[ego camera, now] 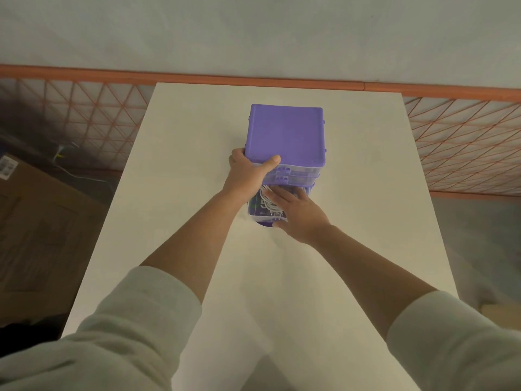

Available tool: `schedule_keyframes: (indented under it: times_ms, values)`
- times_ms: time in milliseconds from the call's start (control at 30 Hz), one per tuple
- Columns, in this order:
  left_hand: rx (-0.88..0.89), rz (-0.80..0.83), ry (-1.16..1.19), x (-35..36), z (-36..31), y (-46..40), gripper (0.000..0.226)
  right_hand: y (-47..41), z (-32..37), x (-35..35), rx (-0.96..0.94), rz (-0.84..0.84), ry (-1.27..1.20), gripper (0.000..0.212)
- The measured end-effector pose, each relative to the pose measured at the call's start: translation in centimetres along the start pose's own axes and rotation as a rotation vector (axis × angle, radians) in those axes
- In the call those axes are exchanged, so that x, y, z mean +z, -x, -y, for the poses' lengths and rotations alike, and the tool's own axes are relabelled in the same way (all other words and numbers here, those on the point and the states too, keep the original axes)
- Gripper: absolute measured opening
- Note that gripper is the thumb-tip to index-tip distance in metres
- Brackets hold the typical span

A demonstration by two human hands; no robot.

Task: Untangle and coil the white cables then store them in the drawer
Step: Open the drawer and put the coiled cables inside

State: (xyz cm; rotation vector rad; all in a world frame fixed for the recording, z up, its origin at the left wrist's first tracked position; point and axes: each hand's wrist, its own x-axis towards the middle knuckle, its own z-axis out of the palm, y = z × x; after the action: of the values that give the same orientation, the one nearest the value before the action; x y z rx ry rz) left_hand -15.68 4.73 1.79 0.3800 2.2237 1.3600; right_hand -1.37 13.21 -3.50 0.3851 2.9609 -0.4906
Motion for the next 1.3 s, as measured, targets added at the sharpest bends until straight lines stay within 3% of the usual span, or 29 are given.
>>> schedule_keyframes:
  times_ms: [67, 233, 333, 400, 467, 533, 600, 767, 1300]
  values:
    - [-0.002, 0.0, -0.004, 0.0, 0.0, 0.0, 0.075, 0.4, 0.2, 0.3, -0.002, -0.056, 0.03, 0.078]
    - [0.009, 0.016, -0.029, -0.1, -0.2, 0.2, 0.077, 2.5, 0.7, 1.7, 0.002, -0.374, 0.116, 0.07]
    - [0.034, 0.058, -0.005, -0.4, 0.2, 0.4, 0.094, 4.1, 0.9, 2.0, 0.135, -0.5, -0.018, 0.062]
    - [0.036, 0.098, 0.055, -0.7, 1.1, 0.4, 0.106, 4.6, 0.5, 2.2, 0.273, -0.538, -0.185, 0.074]
    - [0.041, 0.165, 0.055, -1.2, 2.0, 0.7, 0.116, 4.8, -0.4, 2.2, 0.375, -0.477, -0.372, 0.097]
    - [0.056, 0.245, -0.027, -1.7, 2.9, 1.0, 0.128, 4.6, -1.3, 1.3, 0.446, -0.308, -0.59, 0.121]
    - [0.082, 0.339, -0.082, -2.0, 4.0, 1.4, 0.132, 4.0, -2.0, 0.0, 0.421, -0.175, -0.724, 0.127]
    - [0.08, 0.476, -0.116, -1.9, 5.7, 1.9, 0.131, 2.4, -2.4, -1.2, 0.343, -0.183, -0.877, 0.108]
    - [0.114, 0.285, -0.144, -0.9, 6.0, 2.0, 0.097, 1.6, -2.8, -0.8, 0.537, -0.261, -0.873, 0.092]
